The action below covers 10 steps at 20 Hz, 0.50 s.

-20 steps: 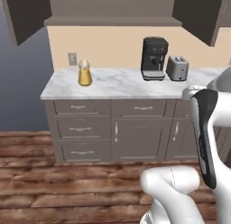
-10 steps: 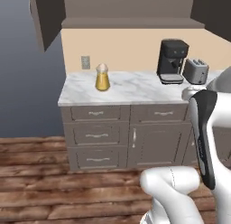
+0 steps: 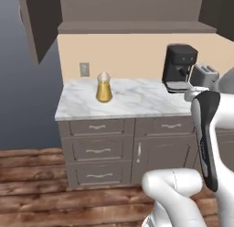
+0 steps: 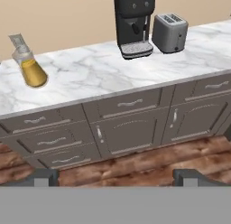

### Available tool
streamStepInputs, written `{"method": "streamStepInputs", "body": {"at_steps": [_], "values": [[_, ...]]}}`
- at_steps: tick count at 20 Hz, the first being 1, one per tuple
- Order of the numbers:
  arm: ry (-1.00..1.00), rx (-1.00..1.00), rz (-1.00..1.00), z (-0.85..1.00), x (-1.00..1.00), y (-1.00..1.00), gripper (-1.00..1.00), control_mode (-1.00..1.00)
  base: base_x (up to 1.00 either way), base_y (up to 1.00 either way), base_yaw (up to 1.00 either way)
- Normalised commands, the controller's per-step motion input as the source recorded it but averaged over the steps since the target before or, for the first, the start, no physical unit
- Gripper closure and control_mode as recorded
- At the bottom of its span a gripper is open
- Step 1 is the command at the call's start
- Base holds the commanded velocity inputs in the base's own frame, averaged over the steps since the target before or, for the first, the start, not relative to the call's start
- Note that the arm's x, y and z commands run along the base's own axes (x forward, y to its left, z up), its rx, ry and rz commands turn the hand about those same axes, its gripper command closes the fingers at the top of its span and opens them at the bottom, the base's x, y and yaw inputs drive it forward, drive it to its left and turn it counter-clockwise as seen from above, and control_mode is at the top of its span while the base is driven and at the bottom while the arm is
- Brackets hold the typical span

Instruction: There is a tray on the dining counter. Grab the cup, mug, and pitcher and place them on the tray. The pitcher may be placed next to the tray if it cannot fit the tray.

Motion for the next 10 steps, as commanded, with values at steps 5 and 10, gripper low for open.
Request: {"method": "streamStepInputs", "body": {"at_steps": [5, 10], "values": [[0.00, 0.00, 0.00, 0.00, 0.00, 0.00, -1.00, 1.00, 0.51, 0.16, -0.07], [0.00, 0.00, 0.00, 0.00, 0.00, 0.00, -1.00, 1.00, 0.58, 0.33, -0.10]]}}
